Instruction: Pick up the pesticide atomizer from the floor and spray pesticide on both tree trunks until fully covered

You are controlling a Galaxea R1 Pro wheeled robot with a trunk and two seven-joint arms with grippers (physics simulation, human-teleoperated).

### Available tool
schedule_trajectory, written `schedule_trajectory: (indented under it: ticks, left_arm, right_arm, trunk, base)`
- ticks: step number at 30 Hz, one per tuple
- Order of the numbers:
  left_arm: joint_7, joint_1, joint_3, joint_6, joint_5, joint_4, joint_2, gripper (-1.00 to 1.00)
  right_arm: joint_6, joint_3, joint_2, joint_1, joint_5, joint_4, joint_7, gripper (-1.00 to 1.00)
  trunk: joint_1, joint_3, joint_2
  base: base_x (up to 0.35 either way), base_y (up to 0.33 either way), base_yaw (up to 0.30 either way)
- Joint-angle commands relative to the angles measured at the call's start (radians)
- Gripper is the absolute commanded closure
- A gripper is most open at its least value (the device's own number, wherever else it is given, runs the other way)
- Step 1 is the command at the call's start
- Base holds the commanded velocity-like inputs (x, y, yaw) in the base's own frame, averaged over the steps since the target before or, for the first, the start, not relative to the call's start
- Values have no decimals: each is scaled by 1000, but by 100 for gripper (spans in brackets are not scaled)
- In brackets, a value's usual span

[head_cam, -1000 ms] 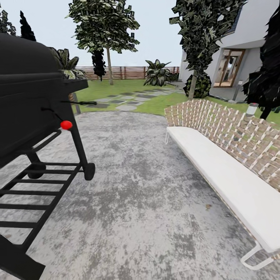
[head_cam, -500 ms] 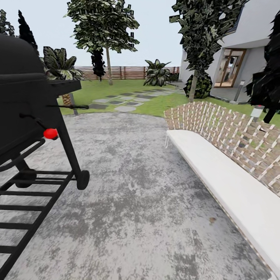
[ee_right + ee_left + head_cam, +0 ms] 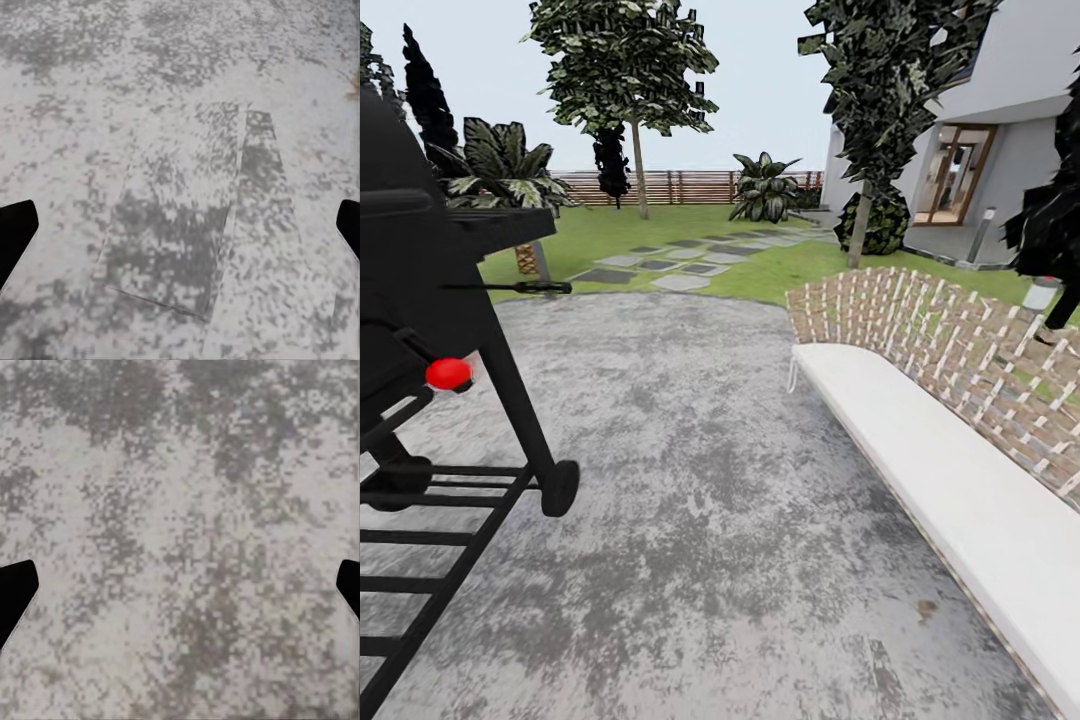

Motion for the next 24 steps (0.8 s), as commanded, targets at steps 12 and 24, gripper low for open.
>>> schedule_trajectory:
  ticks: [12, 24]
  left_arm:
    - [0, 0, 0, -3, 6, 1, 0, -100]
    - [0, 0, 0, -3, 6, 1, 0, -100]
  right_arm:
    - [-3, 0, 0, 0, 0, 1, 1, -100]
    - [-3, 0, 0, 0, 0, 1, 1, -100]
  trunk:
    - [0, -1, 0]
    - [0, -1, 0]
  base:
    - [339, 0, 0]
    - [339, 0, 0]
